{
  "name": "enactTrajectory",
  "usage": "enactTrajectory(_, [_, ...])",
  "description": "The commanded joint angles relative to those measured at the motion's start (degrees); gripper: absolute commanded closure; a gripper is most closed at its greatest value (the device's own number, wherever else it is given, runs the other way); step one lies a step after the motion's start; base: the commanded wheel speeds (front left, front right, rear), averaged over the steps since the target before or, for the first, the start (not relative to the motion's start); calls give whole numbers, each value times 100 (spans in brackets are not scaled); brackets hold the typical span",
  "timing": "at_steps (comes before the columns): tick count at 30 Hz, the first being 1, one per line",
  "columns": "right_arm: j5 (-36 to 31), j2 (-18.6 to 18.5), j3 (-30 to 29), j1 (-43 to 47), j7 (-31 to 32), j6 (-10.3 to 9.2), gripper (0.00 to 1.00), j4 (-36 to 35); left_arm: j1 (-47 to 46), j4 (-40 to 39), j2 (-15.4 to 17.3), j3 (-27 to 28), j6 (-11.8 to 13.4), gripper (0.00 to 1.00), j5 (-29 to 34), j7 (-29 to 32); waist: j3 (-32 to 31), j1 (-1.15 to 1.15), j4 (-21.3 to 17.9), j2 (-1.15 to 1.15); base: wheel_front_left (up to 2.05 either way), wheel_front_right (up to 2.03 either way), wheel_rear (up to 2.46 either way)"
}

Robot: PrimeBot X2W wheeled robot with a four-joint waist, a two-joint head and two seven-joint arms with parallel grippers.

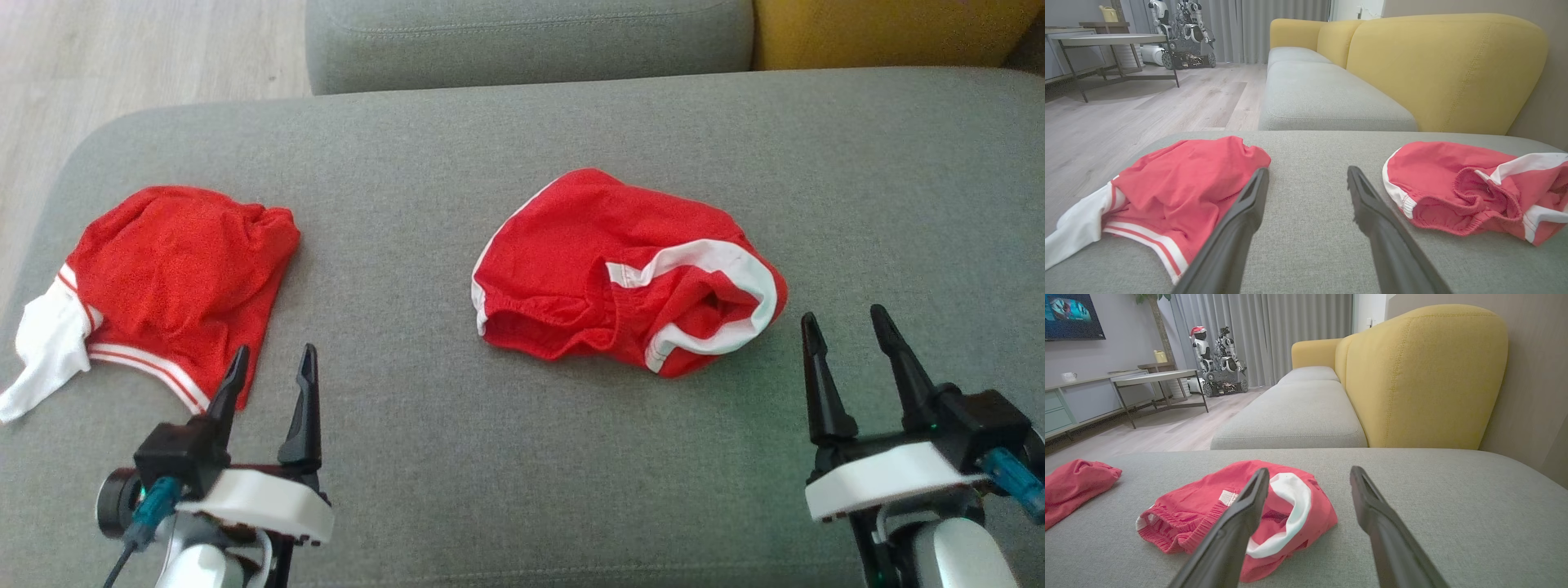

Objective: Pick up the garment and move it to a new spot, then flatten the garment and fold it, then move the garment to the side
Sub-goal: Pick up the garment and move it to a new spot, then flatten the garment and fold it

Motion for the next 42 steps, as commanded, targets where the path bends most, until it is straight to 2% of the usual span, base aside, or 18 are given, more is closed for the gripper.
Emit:
enactTrajectory(1, [2,-31,138,-70,6,-4,0,-230,-173,-185,122,169,43,0,-1,-12,5,0,1,0,0,0,0])
enactTrajectory(22, [-27,-31,108,-137,-3,-4,0,-262,-386,-194,174,14,30,0,20,15,121,0,-2,0,0,0,0])
enactTrajectory(26, [-27,-31,116,-241,-12,-4,0,-318,-783,-259,83,-264,-193,0,48,155,298,0,-56,0,0,0,0])
enactTrajectory(30, [-18,-31,145,-351,-51,-4,0,-358,-1383,-148,-110,-634,-506,0,18,540,542,0,-211,0,0,0,0])
enactTrajectory(36, [7,-31,199,-484,-129,-4,0,-361,-2209,266,-464,-1179,-959,0,-123,1310,900,0,-634,0,0,0,0])
enactTrajectory(42, [91,-31,218,-582,-248,-4,0,-316,-2742,759,-667,-1488,-1206,0,-546,1957,1138,0,-1025,0,0,0,0])
